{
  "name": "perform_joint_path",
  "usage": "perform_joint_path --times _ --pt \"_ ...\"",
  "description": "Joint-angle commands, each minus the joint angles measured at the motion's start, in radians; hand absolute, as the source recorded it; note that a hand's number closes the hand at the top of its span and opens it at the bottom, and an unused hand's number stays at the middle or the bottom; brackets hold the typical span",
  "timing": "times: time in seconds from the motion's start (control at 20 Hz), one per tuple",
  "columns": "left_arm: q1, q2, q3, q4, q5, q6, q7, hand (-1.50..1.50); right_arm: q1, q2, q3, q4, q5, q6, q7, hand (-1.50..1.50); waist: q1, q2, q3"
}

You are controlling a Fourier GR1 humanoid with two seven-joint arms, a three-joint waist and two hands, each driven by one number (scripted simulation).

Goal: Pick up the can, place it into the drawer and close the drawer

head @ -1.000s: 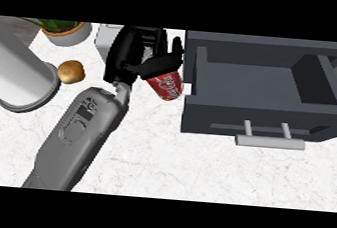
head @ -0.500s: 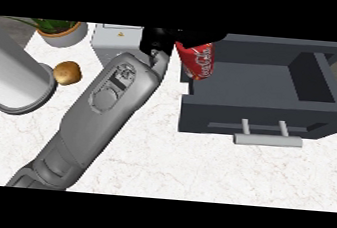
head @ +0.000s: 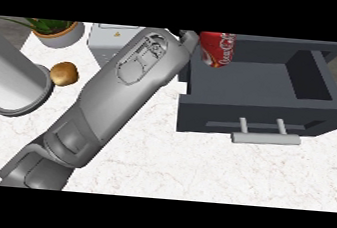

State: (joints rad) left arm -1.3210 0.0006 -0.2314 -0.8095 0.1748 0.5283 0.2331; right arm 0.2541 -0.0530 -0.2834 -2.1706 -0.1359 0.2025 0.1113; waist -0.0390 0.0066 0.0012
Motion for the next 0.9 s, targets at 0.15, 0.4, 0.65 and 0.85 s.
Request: perform_joint_path --times 0.15,0.4,0.65,0.85 --pt "-0.122 -0.001 -0.051 0.195 0.112 0.045 -0.062 1.50 -0.017 0.008 0.036 -0.040 0.017 -0.010 0.054 -1.50 -0.019 0.005 0.000" --pt "-0.187 -0.001 -0.093 0.291 0.145 0.026 -0.093 1.50 -0.030 0.013 0.026 0.024 0.038 -0.005 -0.010 -1.50 -0.024 0.007 0.001" --pt "-0.195 -0.001 -0.151 0.329 0.230 0.058 -0.096 1.50 -0.054 0.023 0.053 -0.020 0.044 -0.026 0.047 -1.50 -0.045 0.010 0.001" --pt "-0.163 -0.001 -0.224 0.335 0.247 0.073 -0.137 1.50 0.017 0.051 0.080 -0.008 0.085 -0.009 -0.010 -1.50 -0.044 0.007 0.001"
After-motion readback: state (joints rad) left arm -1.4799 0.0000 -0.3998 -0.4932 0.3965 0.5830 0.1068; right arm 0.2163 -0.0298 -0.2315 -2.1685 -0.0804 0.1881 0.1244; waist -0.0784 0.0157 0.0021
